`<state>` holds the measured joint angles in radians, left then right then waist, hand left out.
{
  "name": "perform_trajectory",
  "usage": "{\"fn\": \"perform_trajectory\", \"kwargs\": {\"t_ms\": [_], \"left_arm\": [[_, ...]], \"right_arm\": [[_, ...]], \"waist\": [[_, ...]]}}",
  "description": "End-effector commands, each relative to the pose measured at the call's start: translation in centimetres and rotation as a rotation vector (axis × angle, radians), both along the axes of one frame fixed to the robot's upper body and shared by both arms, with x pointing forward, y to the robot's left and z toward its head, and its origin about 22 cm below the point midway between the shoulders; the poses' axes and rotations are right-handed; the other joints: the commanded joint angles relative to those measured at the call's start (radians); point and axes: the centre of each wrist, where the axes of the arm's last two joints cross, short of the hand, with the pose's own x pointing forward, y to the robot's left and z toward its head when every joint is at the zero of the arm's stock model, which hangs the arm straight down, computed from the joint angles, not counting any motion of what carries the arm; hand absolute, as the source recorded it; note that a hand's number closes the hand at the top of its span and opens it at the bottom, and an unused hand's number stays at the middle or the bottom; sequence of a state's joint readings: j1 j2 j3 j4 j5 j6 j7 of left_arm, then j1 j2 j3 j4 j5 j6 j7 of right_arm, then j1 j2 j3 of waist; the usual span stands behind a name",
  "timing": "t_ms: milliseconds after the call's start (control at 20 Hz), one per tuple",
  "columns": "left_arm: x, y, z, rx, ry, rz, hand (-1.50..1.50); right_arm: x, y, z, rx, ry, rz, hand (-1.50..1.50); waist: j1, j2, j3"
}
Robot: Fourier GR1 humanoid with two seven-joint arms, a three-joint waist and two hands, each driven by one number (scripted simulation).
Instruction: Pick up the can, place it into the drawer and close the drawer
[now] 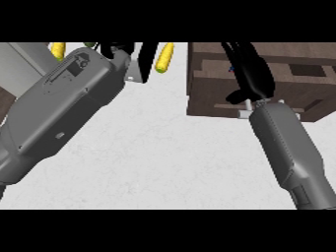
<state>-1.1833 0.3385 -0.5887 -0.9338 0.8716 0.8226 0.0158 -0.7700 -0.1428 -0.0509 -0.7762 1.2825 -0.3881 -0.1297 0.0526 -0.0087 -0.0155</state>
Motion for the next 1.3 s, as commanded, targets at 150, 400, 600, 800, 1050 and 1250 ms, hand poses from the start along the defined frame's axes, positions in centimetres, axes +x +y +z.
{"fn": "perform_trajectory", "kwargs": {"t_ms": [150,400,600,800,1050,1250], "left_arm": [[-0.5,1.4,-0.2,-0.002,-0.013,0.021,-1.50],[-1.0,1.4,1.5,-0.010,-0.008,0.008,-1.50],[-1.0,3.7,1.7,0.004,-0.021,-0.002,-1.50],[-1.4,3.2,2.4,0.010,-0.025,-0.012,-1.50],[-2.1,2.4,1.6,0.003,-0.023,-0.007,-1.50],[-2.7,2.9,2.1,0.006,-0.021,-0.028,-1.50]], "right_arm": [[1.5,-0.3,-1.3,0.026,-0.035,-0.056,-1.50],[2.7,-0.2,-0.3,0.026,-0.068,-0.069,-1.50],[4.2,-0.6,2.5,0.021,-0.112,-0.088,-1.50],[4.6,-0.5,3.0,0.025,-0.128,-0.117,-1.50],[5.6,-0.3,5.6,0.014,-0.169,-0.141,-1.50],[5.9,-0.5,6.3,0.018,-0.154,-0.168,-1.50]], "waist": [[0.011,0.028,0.017],[0.022,0.031,0.018],[0.031,0.036,0.017],[0.043,0.040,0.018],[0.051,0.043,0.018],[0.071,0.045,0.018]]}}
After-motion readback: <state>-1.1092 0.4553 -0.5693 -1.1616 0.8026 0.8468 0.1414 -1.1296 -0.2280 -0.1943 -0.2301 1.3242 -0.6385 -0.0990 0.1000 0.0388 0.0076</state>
